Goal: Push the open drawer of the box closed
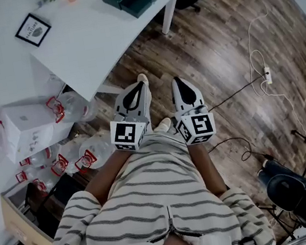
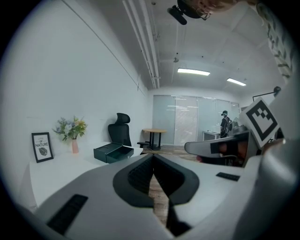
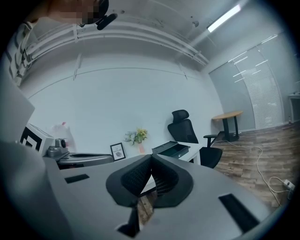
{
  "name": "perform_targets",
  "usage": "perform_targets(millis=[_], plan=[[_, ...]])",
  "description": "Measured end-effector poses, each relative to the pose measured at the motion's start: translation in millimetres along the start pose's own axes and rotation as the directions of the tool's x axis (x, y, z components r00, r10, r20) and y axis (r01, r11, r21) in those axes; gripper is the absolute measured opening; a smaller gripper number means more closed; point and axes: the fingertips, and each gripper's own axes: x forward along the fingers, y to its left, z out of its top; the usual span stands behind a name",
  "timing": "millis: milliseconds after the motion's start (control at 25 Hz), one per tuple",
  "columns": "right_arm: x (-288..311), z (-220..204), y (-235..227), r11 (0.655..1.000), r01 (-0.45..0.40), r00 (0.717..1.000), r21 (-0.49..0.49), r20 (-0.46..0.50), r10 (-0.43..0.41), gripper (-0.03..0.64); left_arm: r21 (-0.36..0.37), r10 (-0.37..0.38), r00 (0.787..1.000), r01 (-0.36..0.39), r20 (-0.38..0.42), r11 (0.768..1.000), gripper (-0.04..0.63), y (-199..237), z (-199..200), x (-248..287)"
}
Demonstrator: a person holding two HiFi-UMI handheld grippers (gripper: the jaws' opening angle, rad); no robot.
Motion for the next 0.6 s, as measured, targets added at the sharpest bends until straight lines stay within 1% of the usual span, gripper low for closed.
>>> perform_targets(millis=[200, 400, 600], plan=[[48.9, 14.5, -26.2, 1.000, 0.000, 1.000, -0.012, -0.001, 0.000, -0.001, -0.011, -0.010, 1.000, 0.010, 0.012, 1.000, 0.000, 23.6, 11.3, 52.7], [118.0, 33.0, -43.7, 0.999, -0.025, 1.000, -0.028, -0.012, 0.025, 0.000, -0.027, -0.004, 1.000, 0.005, 0.029, 1.000, 0.000, 72.4, 31.3, 111.8], [181.1, 65.9, -62.5, 0.999, -0.012, 1.000, -0.037, -0.014, 0.011, 0.002, -0.034, -0.015, 0.999, 0.017, 0.042, 0.999, 0.000, 116.7, 62.1, 167.0]])
